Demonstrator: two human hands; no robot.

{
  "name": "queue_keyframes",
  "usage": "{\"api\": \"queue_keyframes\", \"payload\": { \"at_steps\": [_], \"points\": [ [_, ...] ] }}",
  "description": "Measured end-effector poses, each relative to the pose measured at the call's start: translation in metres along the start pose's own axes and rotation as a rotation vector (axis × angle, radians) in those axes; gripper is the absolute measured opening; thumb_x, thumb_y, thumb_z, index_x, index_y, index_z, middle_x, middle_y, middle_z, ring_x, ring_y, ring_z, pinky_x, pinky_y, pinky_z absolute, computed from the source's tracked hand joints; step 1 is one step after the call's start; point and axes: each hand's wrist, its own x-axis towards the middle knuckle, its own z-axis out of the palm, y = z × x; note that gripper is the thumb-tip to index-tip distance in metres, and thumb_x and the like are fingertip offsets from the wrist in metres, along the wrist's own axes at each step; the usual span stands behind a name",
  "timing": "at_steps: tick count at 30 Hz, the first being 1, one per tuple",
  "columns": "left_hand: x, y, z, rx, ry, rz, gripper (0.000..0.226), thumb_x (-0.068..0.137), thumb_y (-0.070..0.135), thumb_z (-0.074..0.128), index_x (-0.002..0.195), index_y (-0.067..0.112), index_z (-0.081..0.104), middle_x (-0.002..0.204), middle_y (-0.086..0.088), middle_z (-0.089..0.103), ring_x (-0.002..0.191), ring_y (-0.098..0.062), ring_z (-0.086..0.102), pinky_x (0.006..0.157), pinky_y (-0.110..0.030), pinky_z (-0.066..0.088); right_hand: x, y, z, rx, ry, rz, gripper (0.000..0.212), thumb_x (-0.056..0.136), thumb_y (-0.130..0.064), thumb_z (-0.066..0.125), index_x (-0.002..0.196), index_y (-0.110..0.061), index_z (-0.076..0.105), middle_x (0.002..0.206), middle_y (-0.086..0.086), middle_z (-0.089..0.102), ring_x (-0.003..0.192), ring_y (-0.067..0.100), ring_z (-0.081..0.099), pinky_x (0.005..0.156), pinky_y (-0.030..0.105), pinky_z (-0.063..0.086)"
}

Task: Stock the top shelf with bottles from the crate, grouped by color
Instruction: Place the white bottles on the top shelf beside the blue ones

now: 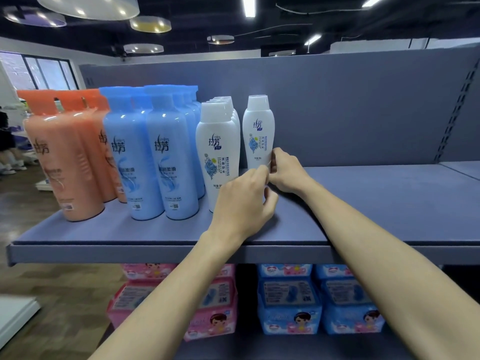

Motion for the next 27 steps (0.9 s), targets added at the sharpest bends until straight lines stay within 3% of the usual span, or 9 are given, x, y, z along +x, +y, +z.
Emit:
{"api": "queue_keyframes", "payload": {
  "at_steps": [4,9,12,14,18,27],
  "points": [
    [-0.001,0.001,0.001,0.025,-0.016,0.007,0.010,0.081,0.020,0.052,0.080,0.012,0.046,0.067,0.000,0.052,0.058,-0.027,0.048,0.049,-0.035,0.040,0.001,0.000,0.000,0.033,0.030,0.018,0.045,0.074,-0.024,0.075,0.111,-0.013,0.051,0.108,0.002,0.065,0.097,0.021,0.063,0.086,0.040,0.055],
    [0.000,0.001,0.002,0.086,-0.051,-0.008,0.013,0.081,0.020,0.052,0.076,0.015,0.040,0.065,0.000,0.050,0.055,-0.026,0.045,0.048,-0.032,0.035,-0.008,-0.013,0.000,0.001,0.078,0.102,0.050,0.070,-0.027,0.076,0.108,-0.010,0.047,0.105,0.005,0.062,0.093,0.025,0.062,0.082,0.041,0.054],
    [0.000,0.003,-0.001,0.099,-0.074,-0.035,0.017,0.081,0.021,0.053,0.075,0.015,0.040,0.063,0.000,0.051,0.054,-0.025,0.043,0.048,-0.031,0.033,-0.023,-0.026,-0.006,-0.094,0.230,0.121,0.041,0.075,-0.017,0.072,0.099,-0.010,0.040,0.100,0.006,0.054,0.089,0.031,0.055,0.070,0.035,0.042],
    [0.000,0.006,-0.006,0.100,-0.073,-0.030,0.019,0.082,0.028,0.052,0.075,0.013,0.045,0.062,0.000,0.051,0.054,-0.025,0.048,0.047,-0.032,0.038,-0.039,-0.035,-0.013,-0.175,0.285,0.093,0.036,0.080,-0.008,0.067,0.103,-0.009,0.040,0.103,0.009,0.051,0.092,0.034,0.053,0.071,0.035,0.037],
    [-0.008,0.016,-0.019,0.104,-0.026,0.087,0.030,0.081,0.044,0.047,0.076,0.014,0.052,0.062,0.003,0.051,0.054,-0.021,0.050,0.045,-0.034,0.044,-0.081,-0.042,-0.029,-0.324,0.231,-0.021,0.039,0.082,-0.006,0.063,0.115,-0.007,0.043,0.110,0.011,0.054,0.097,0.035,0.056,0.078,0.041,0.048],
    [-0.041,0.030,-0.055,0.135,0.042,0.209,0.025,0.081,0.039,0.048,0.084,0.015,0.054,0.068,0.006,0.053,0.062,-0.019,0.053,0.044,-0.032,0.043,-0.152,-0.051,-0.050,-0.421,0.233,-0.136,0.037,0.082,-0.009,0.063,0.115,-0.007,0.045,0.109,0.011,0.059,0.097,0.037,0.058,0.082,0.047,0.049]
  ]
}}
